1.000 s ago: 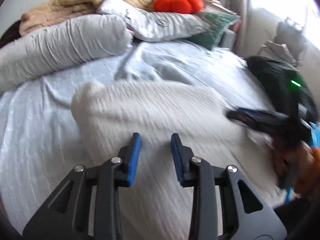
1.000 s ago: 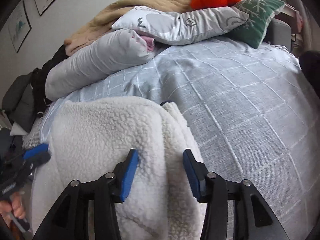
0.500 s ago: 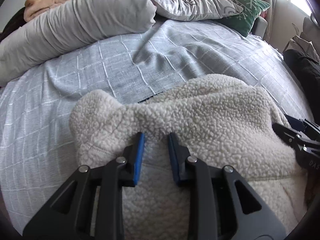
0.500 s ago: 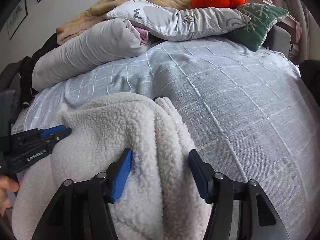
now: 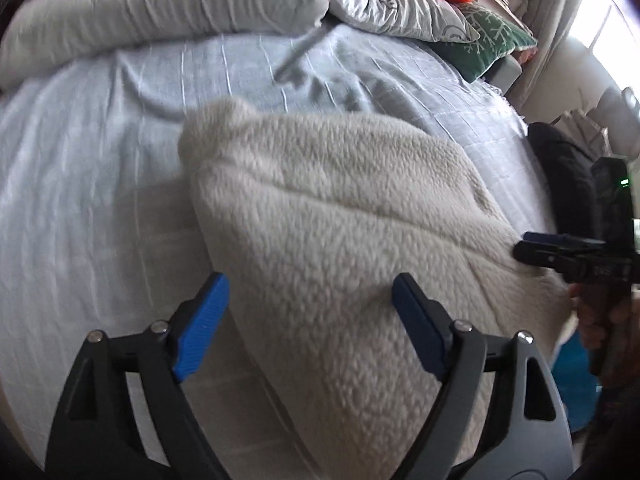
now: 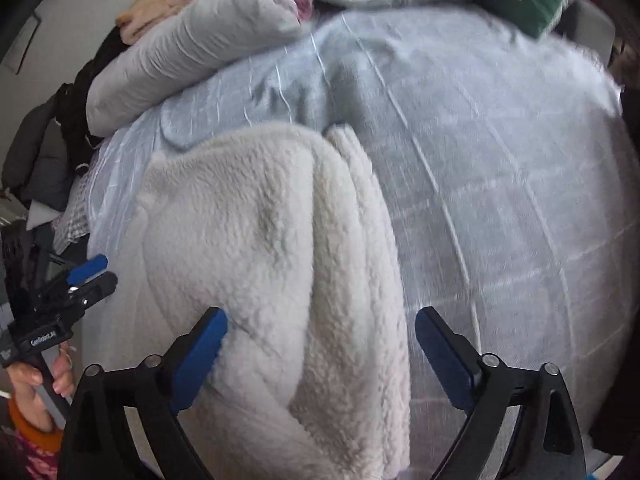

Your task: Fold large clothes

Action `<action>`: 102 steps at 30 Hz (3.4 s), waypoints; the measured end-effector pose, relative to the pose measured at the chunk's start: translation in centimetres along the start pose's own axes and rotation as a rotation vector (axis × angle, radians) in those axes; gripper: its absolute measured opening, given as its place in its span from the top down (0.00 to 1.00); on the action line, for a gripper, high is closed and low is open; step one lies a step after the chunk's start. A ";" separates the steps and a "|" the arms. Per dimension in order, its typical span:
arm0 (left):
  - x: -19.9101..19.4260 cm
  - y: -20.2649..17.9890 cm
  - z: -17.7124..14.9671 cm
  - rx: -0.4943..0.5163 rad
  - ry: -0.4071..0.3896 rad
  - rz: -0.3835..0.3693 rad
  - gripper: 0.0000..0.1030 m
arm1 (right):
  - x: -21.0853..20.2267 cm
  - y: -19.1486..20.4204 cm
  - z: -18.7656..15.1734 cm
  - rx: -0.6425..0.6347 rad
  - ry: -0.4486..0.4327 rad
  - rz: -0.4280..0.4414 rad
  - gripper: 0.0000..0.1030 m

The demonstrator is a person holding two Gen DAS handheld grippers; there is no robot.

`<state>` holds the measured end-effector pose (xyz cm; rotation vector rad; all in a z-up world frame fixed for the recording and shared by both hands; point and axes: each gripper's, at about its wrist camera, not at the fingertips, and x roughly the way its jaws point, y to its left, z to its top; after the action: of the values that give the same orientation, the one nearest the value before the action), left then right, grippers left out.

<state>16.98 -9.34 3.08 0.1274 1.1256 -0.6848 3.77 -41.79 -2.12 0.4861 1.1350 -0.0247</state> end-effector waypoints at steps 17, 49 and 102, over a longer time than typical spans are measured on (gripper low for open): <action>0.7 5.1 -4.3 -0.289 -0.042 -0.386 0.31 | 3.5 -0.3 -1.5 0.086 0.070 0.349 0.18; -1.9 -0.1 -5.4 -0.020 -0.160 -0.022 0.36 | 1.8 10.8 -2.8 -0.283 -0.077 -0.177 0.20; -11.1 -7.9 -13.5 -0.107 -0.134 0.346 0.03 | -8.0 13.1 -14.6 -0.206 -0.233 -0.342 0.06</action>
<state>-0.84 -4.95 8.47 0.1774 0.9778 -0.3196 -8.88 -26.26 4.70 0.0978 0.9677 -0.2533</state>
